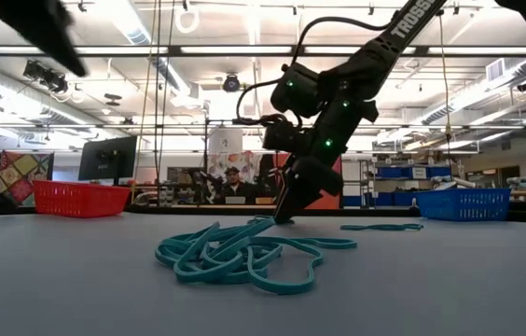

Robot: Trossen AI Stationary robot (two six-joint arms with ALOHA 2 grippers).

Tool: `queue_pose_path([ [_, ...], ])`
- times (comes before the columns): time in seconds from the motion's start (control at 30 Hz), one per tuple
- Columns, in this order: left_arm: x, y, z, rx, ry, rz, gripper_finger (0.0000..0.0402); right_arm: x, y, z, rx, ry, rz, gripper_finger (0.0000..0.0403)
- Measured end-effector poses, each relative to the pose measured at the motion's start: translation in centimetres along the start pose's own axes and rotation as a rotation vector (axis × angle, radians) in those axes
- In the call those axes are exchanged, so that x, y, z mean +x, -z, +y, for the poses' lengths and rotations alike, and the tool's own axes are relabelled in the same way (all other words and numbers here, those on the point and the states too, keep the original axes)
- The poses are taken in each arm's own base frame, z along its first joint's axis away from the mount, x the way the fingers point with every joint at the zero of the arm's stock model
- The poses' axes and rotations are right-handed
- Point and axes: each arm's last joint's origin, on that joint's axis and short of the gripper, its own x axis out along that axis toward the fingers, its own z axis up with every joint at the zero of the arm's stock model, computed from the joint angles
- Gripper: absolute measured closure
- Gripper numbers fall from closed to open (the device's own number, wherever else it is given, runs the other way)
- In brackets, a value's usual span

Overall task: Sort rubber bands into baskets
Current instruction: Put the blue rubber band into the red basket

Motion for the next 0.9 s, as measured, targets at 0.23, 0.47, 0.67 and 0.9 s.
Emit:
queue_pose_path([
  [0.23,4.8,-2.4,-0.2,0.068,0.060,-0.146,0.0186,-1.3,-0.1,0.0,-0.016,0.007,0.017,0.0391],
  [0.47,9.6,-4.1,1.4,0.092,0.103,-0.337,0.0186,-5.2,-2.2,-0.1,0.018,0.046,-0.122,0.0396],
  [0.67,12.3,-4.4,3.9,0.093,0.097,-0.552,0.0186,-8.9,-4.4,0.7,0.018,0.067,-0.302,0.0398],
  [0.9,13.5,-5.5,7.5,0.052,0.214,-0.740,0.0186,-11.9,-6.2,1.1,0.040,0.107,-0.491,0.0400],
])
